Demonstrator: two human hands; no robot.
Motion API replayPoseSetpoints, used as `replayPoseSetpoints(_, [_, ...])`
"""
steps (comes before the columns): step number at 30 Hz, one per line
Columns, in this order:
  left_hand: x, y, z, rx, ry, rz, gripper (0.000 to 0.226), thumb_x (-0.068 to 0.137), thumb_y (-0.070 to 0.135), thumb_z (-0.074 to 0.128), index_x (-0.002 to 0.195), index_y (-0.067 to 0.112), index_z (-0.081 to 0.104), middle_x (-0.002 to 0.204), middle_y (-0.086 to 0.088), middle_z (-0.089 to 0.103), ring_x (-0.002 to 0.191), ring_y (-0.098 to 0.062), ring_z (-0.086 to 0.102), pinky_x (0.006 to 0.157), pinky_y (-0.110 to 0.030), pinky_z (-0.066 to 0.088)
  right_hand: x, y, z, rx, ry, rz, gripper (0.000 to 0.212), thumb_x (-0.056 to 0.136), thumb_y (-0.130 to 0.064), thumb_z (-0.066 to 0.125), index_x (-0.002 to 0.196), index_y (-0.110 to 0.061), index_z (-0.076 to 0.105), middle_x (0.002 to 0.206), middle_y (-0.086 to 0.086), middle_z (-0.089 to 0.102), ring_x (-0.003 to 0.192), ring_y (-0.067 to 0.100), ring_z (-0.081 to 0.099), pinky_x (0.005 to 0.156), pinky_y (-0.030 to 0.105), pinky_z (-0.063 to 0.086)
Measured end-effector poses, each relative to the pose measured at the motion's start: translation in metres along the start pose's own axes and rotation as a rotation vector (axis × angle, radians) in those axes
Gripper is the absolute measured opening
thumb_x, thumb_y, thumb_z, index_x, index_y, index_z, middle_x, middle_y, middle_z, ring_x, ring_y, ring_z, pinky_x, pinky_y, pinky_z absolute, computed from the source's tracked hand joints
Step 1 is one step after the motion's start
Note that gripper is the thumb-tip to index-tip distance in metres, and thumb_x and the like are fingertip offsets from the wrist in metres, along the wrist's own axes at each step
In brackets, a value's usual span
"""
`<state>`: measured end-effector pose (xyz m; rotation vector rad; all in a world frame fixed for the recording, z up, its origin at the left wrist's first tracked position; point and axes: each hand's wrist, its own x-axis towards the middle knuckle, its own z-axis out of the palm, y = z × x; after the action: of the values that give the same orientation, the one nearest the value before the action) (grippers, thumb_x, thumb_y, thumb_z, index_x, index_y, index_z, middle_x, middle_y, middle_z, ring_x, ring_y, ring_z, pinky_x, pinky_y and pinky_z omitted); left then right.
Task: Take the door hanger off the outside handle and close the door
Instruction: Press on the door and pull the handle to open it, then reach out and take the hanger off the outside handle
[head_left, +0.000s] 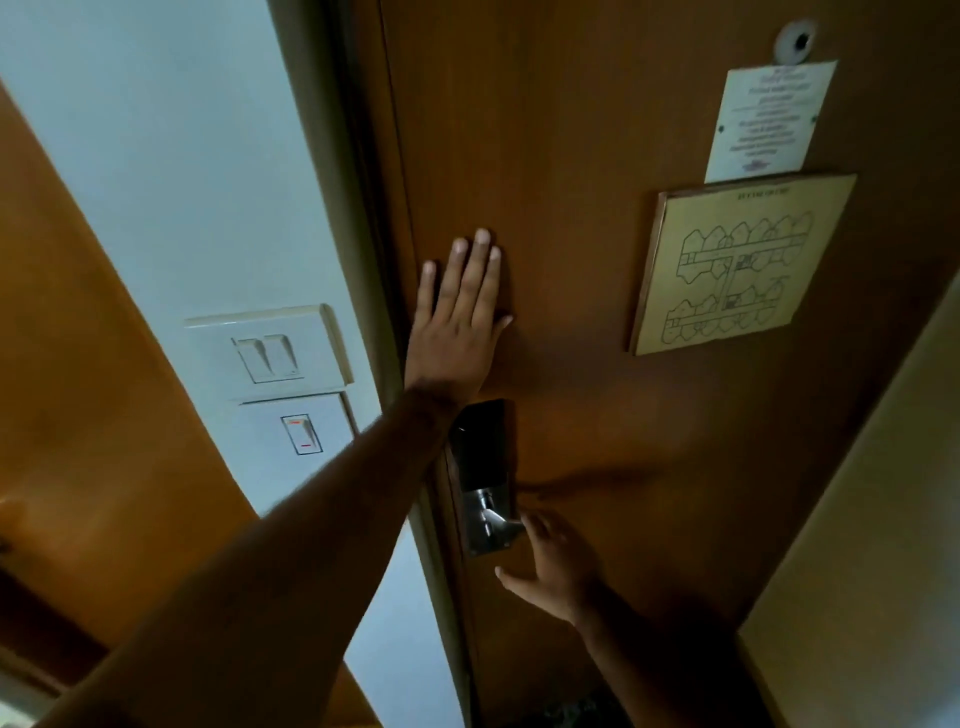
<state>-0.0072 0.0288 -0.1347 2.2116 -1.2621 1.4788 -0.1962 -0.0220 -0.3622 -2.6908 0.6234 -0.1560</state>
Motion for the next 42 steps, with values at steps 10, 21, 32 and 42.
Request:
replayPoseSetpoints(10, [-0.067,0.001,-0.109,-0.974,-0.042,-0.436,0.112,0.091,0.044,0.074,0.164,0.017,-0.007,0.174,-0.009,-0.004,0.161,-0.024,-0.003,0.132,-0.05,0.009,-0.1,0.0,-0.024,-0.27,0.033,0.01,0.104,0.085,-0.079,0.05,0.161,-0.011,0.028,0.169,0.01,0.026,0.155,0.03,0.025,0.124,0.039,0.029])
replayPoseSetpoints(21, [-0.183,0.114,-0.177,-1.722,-0.325,-0.913,0.08,0.098,0.057,0.039,0.165,0.03,0.003,0.172,0.017,0.01,0.152,0.003,0.019,0.122,-0.023,0.023,-0.228,-0.038,-0.119,-0.371,0.301,-0.115,0.091,0.094,-0.039,0.074,0.158,0.004,0.026,0.167,0.023,0.019,0.153,0.041,0.025,0.117,0.058,0.039])
replayPoseSetpoints(32, [-0.246,0.191,-0.248,-1.742,-0.472,-0.955,0.098,0.081,0.093,0.025,0.162,0.043,0.001,0.171,0.003,0.019,0.152,-0.013,0.032,0.12,-0.039,0.036,-0.274,-0.083,-0.235,-0.949,0.672,-0.438,0.085,0.106,-0.053,0.049,0.162,0.001,0.015,0.172,0.021,0.011,0.159,0.036,0.014,0.128,0.051,0.016])
replayPoseSetpoints(42, [-0.273,0.25,-0.29,-1.601,-0.594,-0.67,0.081,0.101,0.068,0.026,0.164,0.019,0.016,0.167,-0.007,0.03,0.15,-0.015,0.032,0.121,-0.019,0.029,-0.346,-0.041,-0.266,-1.363,0.582,-0.363,0.078,0.107,-0.056,0.043,0.161,-0.002,0.025,0.17,0.018,0.02,0.159,0.031,0.013,0.129,0.048,0.003])
